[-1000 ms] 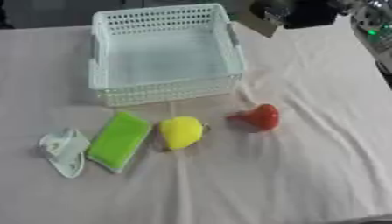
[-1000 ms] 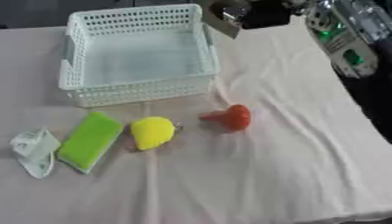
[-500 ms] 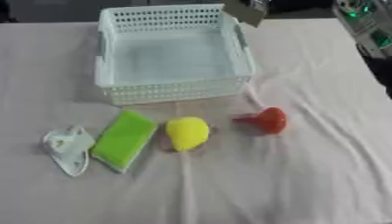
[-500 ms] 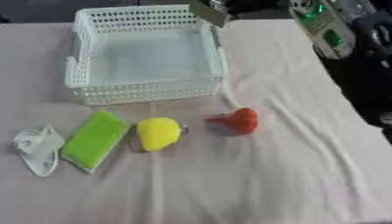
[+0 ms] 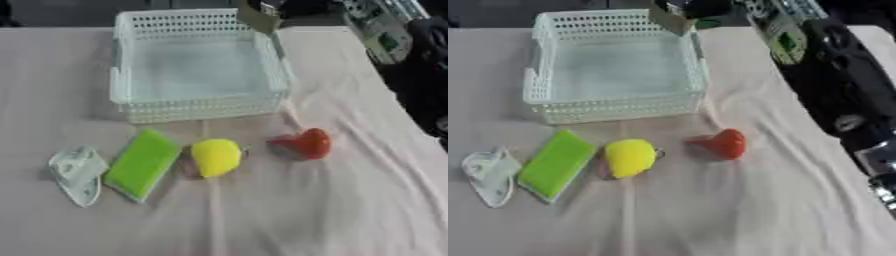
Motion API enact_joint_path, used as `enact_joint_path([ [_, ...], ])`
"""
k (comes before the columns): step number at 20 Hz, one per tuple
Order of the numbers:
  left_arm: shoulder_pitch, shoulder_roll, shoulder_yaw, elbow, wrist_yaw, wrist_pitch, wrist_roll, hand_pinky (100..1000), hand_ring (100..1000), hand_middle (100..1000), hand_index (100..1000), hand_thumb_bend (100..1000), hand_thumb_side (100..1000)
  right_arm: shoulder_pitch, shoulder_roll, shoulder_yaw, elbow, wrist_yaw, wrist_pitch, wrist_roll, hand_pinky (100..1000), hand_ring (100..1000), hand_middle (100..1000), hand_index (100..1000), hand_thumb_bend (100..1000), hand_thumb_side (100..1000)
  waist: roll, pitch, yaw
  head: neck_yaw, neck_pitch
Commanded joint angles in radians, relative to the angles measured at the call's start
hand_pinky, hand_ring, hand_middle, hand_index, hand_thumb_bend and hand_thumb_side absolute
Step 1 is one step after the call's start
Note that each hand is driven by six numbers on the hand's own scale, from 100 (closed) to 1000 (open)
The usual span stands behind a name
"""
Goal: Pick up objects on the table and place them in the box.
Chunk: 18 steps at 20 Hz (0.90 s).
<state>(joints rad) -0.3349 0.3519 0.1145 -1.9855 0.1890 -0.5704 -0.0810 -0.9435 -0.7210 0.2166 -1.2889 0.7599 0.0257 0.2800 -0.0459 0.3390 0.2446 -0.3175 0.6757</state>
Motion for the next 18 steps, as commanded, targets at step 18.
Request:
enact_joint_path([
  [18, -0.019, 0.001, -0.001, -0.014, 0.013, 0.001, -0.019, 975, 941, 873, 823, 100, 903, -0.046, 0.061, 0.013, 0.131, 0.086, -0.195, -0.033, 770, 767, 657, 851, 417, 1000, 0.005, -0.007, 0.025, -0.024, -0.010],
])
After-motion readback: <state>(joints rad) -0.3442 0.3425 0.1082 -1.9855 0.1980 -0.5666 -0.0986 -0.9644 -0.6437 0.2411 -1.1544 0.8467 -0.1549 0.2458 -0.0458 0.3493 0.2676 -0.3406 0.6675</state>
